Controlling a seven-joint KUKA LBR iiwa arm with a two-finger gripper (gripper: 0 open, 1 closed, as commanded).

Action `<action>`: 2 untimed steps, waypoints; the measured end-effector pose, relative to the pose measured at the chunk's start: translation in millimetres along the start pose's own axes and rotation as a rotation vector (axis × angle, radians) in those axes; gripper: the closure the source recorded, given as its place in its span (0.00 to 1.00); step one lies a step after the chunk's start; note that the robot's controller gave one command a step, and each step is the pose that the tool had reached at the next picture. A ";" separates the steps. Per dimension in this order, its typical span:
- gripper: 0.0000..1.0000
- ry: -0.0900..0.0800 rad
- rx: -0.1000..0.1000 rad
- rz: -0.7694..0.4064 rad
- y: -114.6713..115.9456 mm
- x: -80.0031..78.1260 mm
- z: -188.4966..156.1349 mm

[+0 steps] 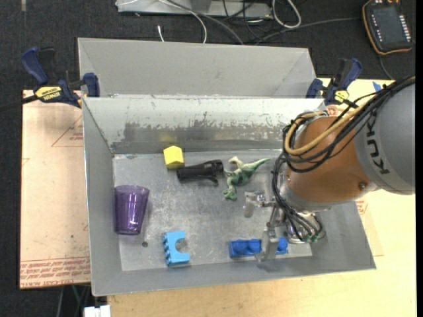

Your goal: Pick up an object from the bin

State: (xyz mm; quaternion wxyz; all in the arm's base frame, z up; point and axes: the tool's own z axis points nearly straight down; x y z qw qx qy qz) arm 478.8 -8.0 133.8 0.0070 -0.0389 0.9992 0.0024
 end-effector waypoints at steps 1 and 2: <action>0.00 0.015 0.000 0.072 2.6 -0.5 30.8; 0.00 -0.017 0.000 -0.011 -9.8 -3.2 62.0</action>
Offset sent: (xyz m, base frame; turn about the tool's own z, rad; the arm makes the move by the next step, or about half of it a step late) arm 0.0002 -0.0101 -0.0638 -0.0144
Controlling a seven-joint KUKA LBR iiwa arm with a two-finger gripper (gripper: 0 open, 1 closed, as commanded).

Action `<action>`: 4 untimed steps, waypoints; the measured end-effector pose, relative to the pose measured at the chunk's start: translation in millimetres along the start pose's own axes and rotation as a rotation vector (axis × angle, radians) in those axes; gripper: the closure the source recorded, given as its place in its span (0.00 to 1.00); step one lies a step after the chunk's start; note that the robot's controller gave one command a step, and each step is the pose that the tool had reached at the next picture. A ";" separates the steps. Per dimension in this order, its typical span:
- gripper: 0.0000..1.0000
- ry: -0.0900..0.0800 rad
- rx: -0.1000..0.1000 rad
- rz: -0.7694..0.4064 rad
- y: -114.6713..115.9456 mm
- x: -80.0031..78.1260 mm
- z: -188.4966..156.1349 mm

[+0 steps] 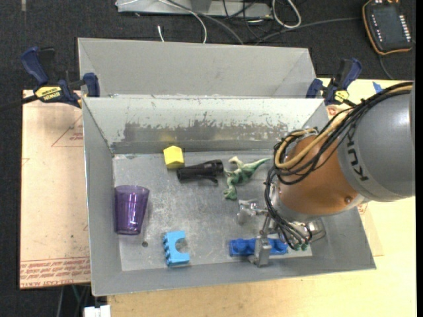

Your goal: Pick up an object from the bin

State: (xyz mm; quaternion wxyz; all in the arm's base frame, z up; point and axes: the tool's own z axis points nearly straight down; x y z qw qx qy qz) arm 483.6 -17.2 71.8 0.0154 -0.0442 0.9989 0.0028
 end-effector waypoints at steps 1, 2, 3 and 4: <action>1.00 0.019 -0.001 0.004 10.7 -0.4 0.7; 1.00 0.019 -0.001 0.004 10.7 -0.4 0.7; 1.00 0.033 -0.002 0.004 11.5 2.6 -27.9; 1.00 0.022 -0.001 0.005 11.3 -1.3 -57.2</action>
Offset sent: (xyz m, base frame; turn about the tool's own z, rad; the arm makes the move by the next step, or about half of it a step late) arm 0.0000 0.0000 0.0000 0.0000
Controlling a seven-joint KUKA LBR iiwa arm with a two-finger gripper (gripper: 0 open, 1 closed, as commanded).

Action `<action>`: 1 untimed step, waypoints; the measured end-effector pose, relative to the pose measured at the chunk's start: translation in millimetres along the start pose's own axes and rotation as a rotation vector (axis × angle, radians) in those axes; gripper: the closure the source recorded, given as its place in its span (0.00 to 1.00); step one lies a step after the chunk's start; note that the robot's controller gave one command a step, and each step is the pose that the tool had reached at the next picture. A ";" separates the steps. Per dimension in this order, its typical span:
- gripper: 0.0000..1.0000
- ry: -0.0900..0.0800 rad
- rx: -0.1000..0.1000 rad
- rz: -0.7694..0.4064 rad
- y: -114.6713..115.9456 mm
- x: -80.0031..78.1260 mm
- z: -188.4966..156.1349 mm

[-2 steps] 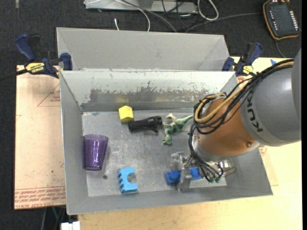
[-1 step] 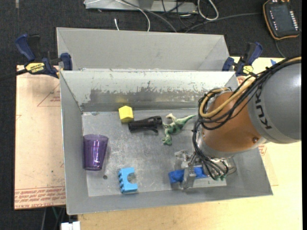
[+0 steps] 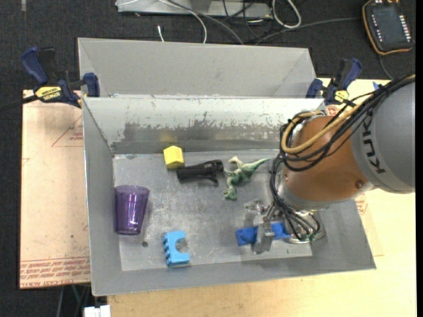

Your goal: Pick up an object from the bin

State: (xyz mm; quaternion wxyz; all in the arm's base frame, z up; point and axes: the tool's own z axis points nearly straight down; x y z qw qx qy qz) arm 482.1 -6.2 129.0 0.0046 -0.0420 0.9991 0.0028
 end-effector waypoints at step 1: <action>1.00 0.003 -0.001 0.000 0.5 0.4 -15.1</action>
Offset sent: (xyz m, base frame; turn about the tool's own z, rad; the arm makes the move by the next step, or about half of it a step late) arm -0.0004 0.0003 0.0107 0.0000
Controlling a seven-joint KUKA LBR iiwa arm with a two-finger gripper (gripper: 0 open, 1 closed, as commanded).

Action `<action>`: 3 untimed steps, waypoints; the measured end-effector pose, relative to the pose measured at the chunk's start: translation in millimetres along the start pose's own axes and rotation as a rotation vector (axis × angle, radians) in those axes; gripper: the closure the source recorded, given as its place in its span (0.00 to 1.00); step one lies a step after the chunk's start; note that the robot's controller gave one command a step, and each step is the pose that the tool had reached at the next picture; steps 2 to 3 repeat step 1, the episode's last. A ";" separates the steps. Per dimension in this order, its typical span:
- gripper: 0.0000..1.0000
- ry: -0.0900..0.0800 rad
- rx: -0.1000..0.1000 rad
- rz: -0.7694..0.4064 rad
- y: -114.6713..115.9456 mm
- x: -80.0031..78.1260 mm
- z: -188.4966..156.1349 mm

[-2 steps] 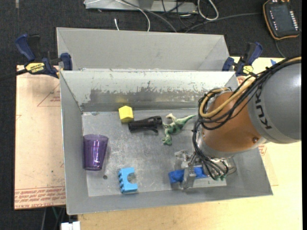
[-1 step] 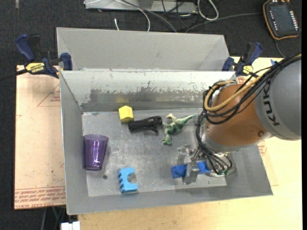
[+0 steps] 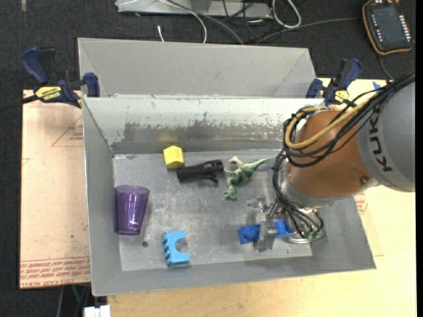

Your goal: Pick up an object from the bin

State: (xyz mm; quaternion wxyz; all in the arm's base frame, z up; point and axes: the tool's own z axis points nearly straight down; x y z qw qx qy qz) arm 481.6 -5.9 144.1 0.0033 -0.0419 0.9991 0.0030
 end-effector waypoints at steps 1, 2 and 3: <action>1.00 -0.002 0.000 0.000 0.1 -0.5 -15.7; 1.00 -0.002 0.000 0.000 0.1 -0.5 -15.7; 1.00 -0.002 0.000 0.000 0.1 -0.5 -15.7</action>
Offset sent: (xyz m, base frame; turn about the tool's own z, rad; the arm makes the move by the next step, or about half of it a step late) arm 0.0003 -0.0001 0.0305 0.0003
